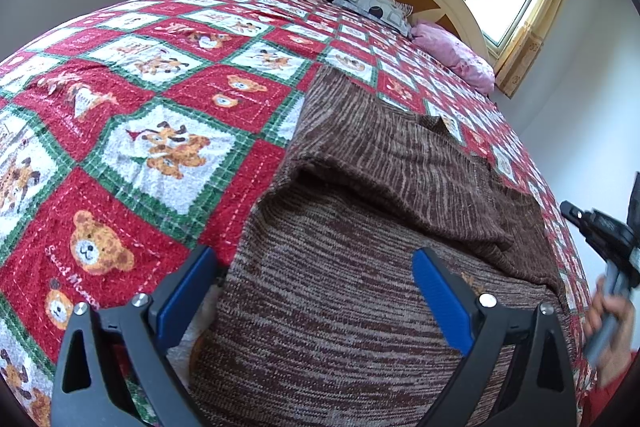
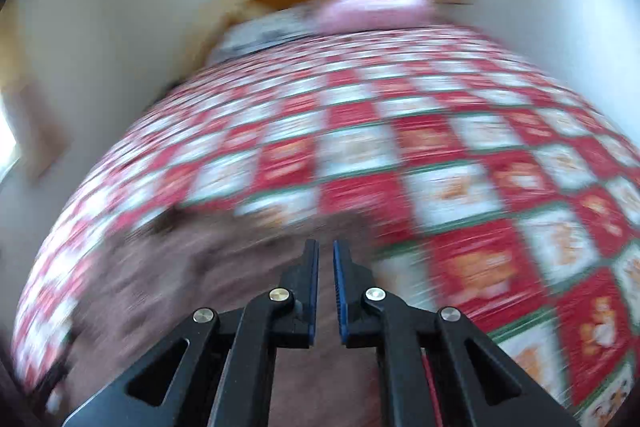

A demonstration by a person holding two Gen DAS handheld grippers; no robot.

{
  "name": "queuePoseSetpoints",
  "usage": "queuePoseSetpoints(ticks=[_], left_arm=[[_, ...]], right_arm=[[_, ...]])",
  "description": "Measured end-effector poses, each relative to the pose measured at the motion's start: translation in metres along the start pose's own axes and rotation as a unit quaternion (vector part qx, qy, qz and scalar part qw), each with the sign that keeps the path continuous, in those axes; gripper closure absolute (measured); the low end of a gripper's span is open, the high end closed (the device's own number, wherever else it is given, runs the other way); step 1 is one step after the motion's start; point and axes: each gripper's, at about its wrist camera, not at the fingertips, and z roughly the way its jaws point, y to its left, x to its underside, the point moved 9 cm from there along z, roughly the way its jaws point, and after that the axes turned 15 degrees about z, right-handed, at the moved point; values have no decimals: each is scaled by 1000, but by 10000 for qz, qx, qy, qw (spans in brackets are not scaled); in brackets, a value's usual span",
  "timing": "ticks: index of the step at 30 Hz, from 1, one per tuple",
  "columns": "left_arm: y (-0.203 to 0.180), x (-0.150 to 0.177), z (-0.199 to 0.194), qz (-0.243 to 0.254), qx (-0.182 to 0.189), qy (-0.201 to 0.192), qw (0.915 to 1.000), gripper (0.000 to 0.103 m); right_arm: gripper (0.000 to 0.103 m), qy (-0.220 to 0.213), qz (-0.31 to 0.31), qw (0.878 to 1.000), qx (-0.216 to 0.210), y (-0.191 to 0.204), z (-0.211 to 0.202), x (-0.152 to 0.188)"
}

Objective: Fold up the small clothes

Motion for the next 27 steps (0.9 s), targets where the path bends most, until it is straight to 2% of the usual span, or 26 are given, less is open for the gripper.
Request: queuePoseSetpoints(ticks=[2,3,5,8,10,14,18,24,26,27], left_arm=[[0,0,0,1,-3,1,10000,2],[0,0,0,-3,2,0,10000,2],[0,0,0,-4,2,-3,10000,2],[0,0,0,-9,5,-5,10000,2],[0,0,-1,-18,14,-10,10000,2],[1,0,-1,-22,17,-13,10000,2],[1,0,-2,-35,31,-24,10000,2],[-2,0,-4,-53,57,-41,10000,2],[-1,0,-4,-55,57,-41,10000,2],[-1,0,-4,-54,56,-40,10000,2]], right_arm=[[95,692,-259,9953,-633,39,2,45],[95,895,-319,9928,-731,49,6,59],[95,1293,-515,9874,-758,71,23,94],[95,1633,-821,9810,-650,91,53,119],[95,1675,-871,9794,-714,108,57,124],[95,1234,-746,9877,-603,113,71,89],[95,1452,-209,9864,-746,102,85,78],[95,1714,-121,9789,-1105,111,84,102],[84,1795,-253,9749,-1294,120,76,115],[70,1783,-355,9736,-1380,123,70,117]])
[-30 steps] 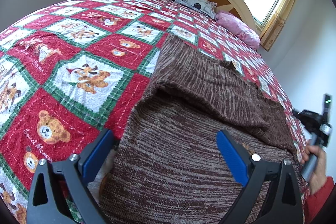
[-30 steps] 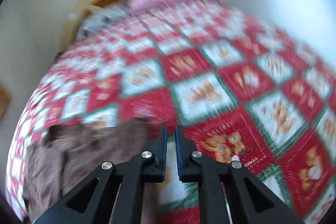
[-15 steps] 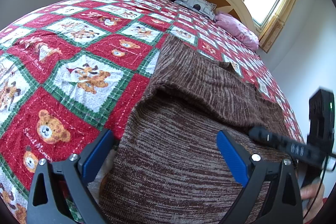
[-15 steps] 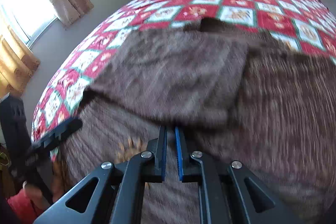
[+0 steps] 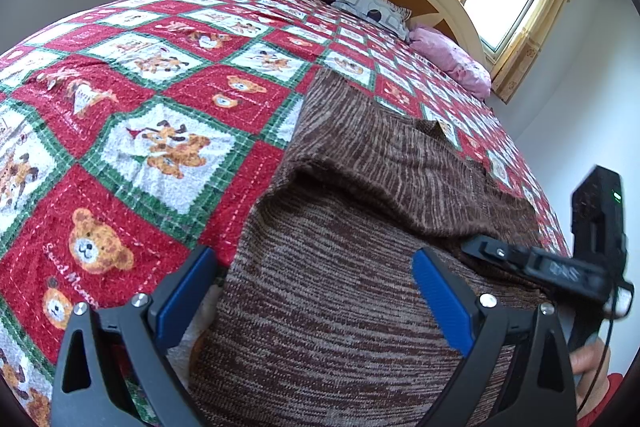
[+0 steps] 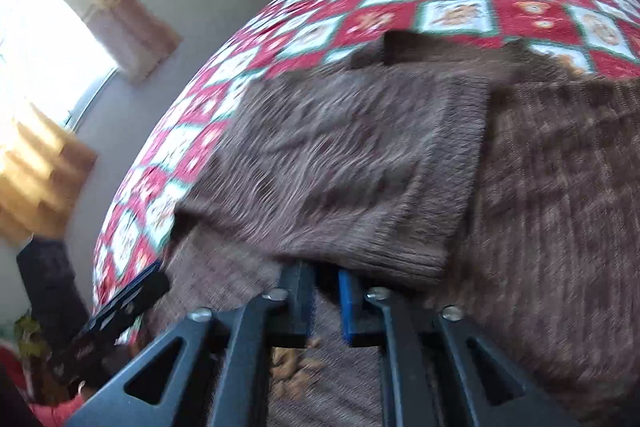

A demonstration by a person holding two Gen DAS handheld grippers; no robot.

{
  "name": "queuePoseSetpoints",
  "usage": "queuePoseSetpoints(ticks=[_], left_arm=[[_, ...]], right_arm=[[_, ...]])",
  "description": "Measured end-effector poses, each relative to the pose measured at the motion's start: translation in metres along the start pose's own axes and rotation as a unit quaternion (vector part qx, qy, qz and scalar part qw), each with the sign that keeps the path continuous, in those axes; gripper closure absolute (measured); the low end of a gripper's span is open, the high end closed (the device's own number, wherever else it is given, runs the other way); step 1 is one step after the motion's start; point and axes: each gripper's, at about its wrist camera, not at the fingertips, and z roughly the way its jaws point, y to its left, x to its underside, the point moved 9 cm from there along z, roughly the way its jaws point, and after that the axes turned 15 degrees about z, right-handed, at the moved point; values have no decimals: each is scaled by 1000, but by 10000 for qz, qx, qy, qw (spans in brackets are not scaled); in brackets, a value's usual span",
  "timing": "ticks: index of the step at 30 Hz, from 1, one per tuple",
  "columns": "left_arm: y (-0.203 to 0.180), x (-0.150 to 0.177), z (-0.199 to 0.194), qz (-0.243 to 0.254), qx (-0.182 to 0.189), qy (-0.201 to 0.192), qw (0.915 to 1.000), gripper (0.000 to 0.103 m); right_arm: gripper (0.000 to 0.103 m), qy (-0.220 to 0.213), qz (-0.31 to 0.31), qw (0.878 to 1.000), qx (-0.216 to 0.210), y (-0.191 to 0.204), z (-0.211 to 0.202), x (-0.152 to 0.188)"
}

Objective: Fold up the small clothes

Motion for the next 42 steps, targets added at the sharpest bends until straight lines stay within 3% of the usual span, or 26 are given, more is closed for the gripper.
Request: queuePoseSetpoints(ticks=[1,5,9,12,15,19,22,25,27,32,33,35,36,42], left_arm=[[0,0,0,0,-1,1,10000,2],[-1,0,1,13,4,13,10000,1],[-1,0,1,11,7,13,10000,1],[-1,1,1,30,-15,27,10000,1],[-3,0,3,47,-47,49,10000,1],[-2,1,4,67,-30,72,9999,0],[-4,2,4,244,-80,203,9995,0],[-11,8,-12,920,-262,450,9944,0],[-10,15,-39,1214,-232,326,9918,0],[17,46,-98,1322,-27,303,9908,0],[24,57,-109,1251,52,352,9915,0],[32,76,-122,1146,231,476,9920,0],[35,88,-129,1109,315,544,9918,0],[28,145,-150,908,809,676,9903,3]], right_arm=[[63,82,-71,9999,-76,3,-5,5],[60,427,74,9991,5,-6,-24,31],[60,-204,9,9983,539,-39,-78,48],[60,-628,574,9930,816,-94,-125,52],[60,-1173,1374,9803,800,-150,-177,56],[60,-1471,2080,9645,692,-193,-219,81],[60,-1656,2092,9588,973,-190,-243,98],[60,-2029,1605,9612,953,-163,-284,116],[60,-2230,1251,9622,939,-144,-312,130],[57,-2735,741,9558,779,-107,-395,172],[49,-2770,695,9566,578,-99,-410,183],[36,-2688,569,9610,331,-89,-419,198],[35,-2614,472,9635,327,-84,-420,207],[35,-1806,206,9769,1127,-83,-354,252]])
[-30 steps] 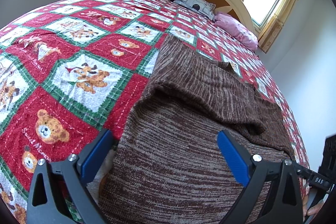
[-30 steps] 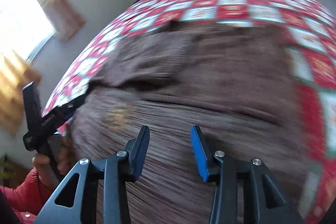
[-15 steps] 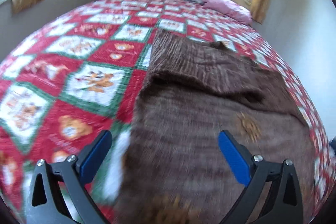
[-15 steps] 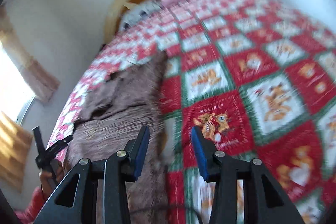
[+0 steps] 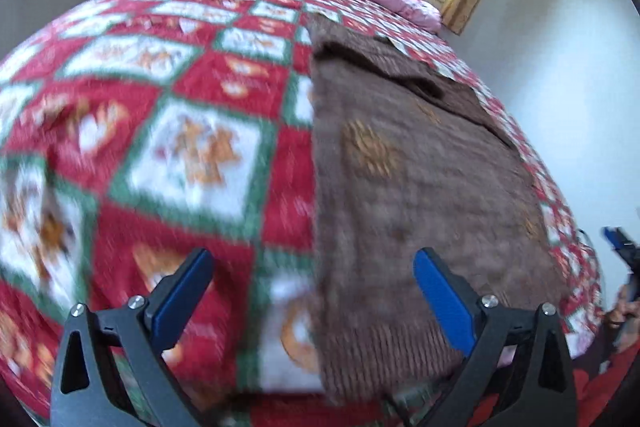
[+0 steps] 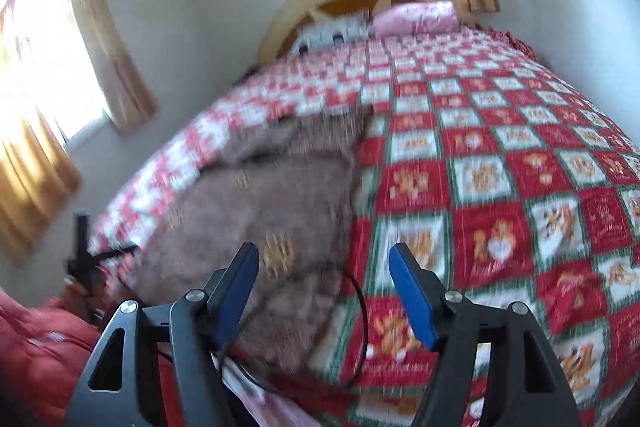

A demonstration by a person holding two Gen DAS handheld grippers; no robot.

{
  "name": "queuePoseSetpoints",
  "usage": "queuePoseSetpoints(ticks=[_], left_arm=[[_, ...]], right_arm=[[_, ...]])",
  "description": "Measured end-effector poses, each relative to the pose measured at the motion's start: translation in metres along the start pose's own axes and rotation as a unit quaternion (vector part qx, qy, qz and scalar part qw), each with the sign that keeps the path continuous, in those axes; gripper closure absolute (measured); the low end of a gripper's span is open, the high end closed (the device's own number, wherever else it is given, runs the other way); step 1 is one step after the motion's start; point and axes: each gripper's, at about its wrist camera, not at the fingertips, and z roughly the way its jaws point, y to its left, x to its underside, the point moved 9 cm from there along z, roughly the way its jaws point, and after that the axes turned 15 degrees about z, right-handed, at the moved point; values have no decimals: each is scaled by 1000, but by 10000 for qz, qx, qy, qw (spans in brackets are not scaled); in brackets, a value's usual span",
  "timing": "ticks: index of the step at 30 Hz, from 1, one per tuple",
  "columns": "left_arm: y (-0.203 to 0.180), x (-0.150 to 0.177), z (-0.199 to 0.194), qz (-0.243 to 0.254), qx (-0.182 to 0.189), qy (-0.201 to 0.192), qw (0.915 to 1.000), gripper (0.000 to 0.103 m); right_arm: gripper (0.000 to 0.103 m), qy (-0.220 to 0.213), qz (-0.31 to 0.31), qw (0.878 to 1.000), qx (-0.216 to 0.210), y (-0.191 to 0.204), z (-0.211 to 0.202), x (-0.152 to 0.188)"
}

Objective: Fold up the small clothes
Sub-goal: 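Grasp the sweater hem with the left gripper while the right gripper grasps the hem too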

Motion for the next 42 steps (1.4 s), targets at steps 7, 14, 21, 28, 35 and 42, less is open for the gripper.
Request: queuePoseSetpoints(ticks=[7,14,21,28,35,42], left_arm=[[-28,12,9,567,-12,115,9983,11],[-47,18,12,1213,-203,81,9924,16],[-47,15,8,953,143,39,9953,24],[-43,14,5,625,311,-32,9976,24],[-44,14,5,561,408,69,9976,24],[-51,16,4,797,382,126,9960,20]], right_arm=[[35,663,-148,9974,243,2,49,53],[35,617,-584,9943,645,-2,52,57],[64,-1175,178,9926,235,5,-40,-23],[62,-2254,1837,9122,-2887,38,-182,-81],[36,-1634,1512,9286,-2970,57,-197,-88],[36,400,1891,9792,-612,-1,-4,-15]])
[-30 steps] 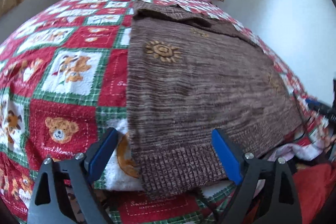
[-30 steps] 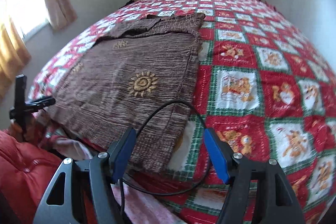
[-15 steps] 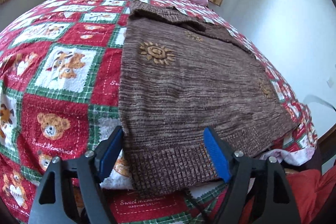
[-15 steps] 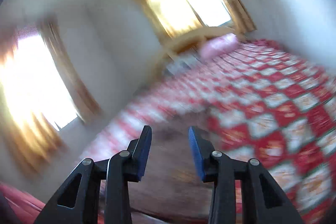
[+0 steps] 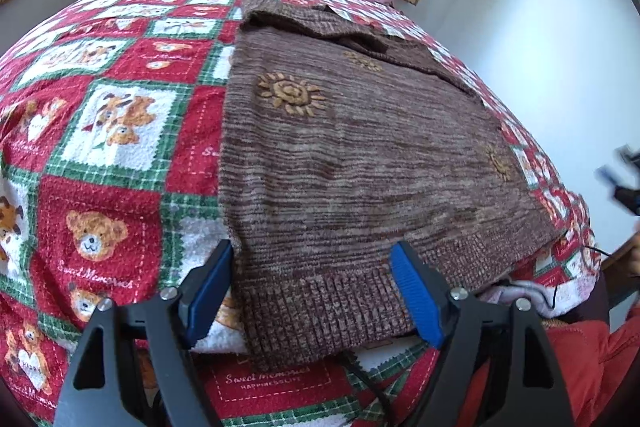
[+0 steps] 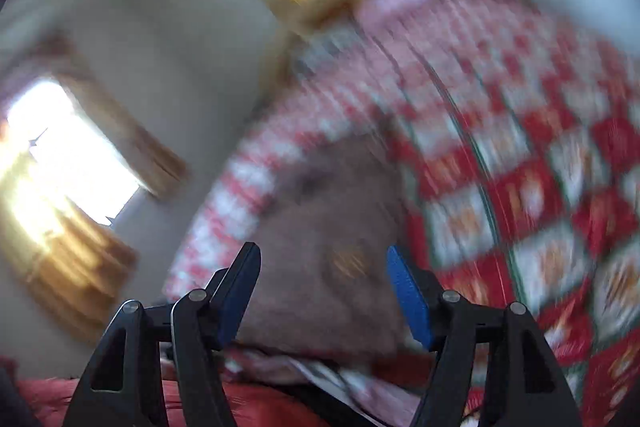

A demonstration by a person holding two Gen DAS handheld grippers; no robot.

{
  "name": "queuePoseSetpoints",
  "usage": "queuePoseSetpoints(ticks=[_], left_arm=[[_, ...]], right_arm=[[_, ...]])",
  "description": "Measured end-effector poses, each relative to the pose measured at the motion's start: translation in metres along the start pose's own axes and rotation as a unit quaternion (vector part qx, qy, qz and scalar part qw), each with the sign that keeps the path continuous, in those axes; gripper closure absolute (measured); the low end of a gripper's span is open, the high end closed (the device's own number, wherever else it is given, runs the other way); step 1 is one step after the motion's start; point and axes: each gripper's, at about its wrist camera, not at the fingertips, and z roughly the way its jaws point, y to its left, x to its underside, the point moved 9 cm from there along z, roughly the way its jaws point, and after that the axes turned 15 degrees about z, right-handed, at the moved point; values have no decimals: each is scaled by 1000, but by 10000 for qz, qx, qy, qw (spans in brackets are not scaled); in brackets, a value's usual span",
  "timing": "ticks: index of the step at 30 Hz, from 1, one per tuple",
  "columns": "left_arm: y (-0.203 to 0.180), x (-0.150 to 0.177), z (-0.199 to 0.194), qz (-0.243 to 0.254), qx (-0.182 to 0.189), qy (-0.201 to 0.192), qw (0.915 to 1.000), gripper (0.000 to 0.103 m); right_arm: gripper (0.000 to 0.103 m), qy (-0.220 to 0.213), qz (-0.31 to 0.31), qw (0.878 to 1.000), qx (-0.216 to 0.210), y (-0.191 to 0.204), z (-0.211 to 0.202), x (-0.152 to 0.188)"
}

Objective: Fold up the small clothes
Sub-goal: 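Grasp the sweater hem with the left gripper while the right gripper grasps the hem too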

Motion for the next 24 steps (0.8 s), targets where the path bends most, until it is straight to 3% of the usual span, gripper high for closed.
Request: queuePoseSetpoints(ticks=[2,6,8,10,11,12,13,15,16,20,24], left_arm=[[-1,0,0,80,-34,6,10000,20],[0,0,0,24,-21,-51,10000,24],[-1,0,0,8,-64,-44,10000,41],[3,1,0,0,-274,12,9996,74],[7,2,0,-44,-385,42,9992,79],[11,3,-1,-153,-383,50,9991,85],[12,4,-1,-260,-279,58,9993,88],[16,5,-1,-576,-32,86,9983,90],[16,6,-1,-655,18,99,9978,91],[16,2,-5,-895,151,126,9958,94],[5,-29,-20,-948,486,-133,9942,94]], right_arm=[[36,333,98,9988,337,-28,40,16],[37,678,-510,9907,1064,-41,81,42],[37,624,-734,9896,1073,-37,86,49],[37,724,-971,9866,1093,-28,91,57],[37,802,-1130,9845,1075,-23,94,63],[49,883,-1237,9829,1038,-20,95,68],[70,997,-1337,9806,1032,-17,101,72],[82,1006,-1471,9780,1087,-17,107,74],[90,1054,-1410,9786,1066,-18,106,73],[94,1175,-934,9863,693,-19,98,68],[94,1168,-586,9912,-194,19,81,49]])
